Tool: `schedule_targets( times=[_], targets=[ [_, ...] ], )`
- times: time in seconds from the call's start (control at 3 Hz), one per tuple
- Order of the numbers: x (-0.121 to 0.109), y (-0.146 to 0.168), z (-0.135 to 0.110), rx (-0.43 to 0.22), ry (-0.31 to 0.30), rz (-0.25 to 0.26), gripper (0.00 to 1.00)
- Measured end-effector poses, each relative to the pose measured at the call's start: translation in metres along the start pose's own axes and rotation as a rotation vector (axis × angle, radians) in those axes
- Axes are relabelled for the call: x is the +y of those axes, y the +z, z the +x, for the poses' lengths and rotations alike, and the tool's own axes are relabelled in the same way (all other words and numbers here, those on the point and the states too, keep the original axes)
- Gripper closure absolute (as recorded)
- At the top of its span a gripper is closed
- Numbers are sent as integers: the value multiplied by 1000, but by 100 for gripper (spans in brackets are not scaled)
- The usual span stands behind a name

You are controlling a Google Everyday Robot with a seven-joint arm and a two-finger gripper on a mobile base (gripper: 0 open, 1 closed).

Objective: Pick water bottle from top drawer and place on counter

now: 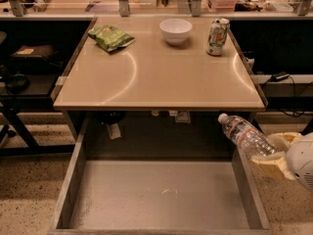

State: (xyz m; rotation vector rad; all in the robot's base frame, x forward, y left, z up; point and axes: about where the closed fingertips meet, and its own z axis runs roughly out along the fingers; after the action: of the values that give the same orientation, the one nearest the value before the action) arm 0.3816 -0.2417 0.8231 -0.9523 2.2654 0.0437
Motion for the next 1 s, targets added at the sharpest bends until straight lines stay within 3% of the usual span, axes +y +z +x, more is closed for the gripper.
schedule_targets(
  times=[0.33, 0.67, 1.0],
  targets=[
    [-8, -2, -35, -49, -79, 16, 100],
    [-14, -7, -88, -114, -201, 30, 100],
    [-24, 8, -128, -183, -286, 19, 100]
  ],
)
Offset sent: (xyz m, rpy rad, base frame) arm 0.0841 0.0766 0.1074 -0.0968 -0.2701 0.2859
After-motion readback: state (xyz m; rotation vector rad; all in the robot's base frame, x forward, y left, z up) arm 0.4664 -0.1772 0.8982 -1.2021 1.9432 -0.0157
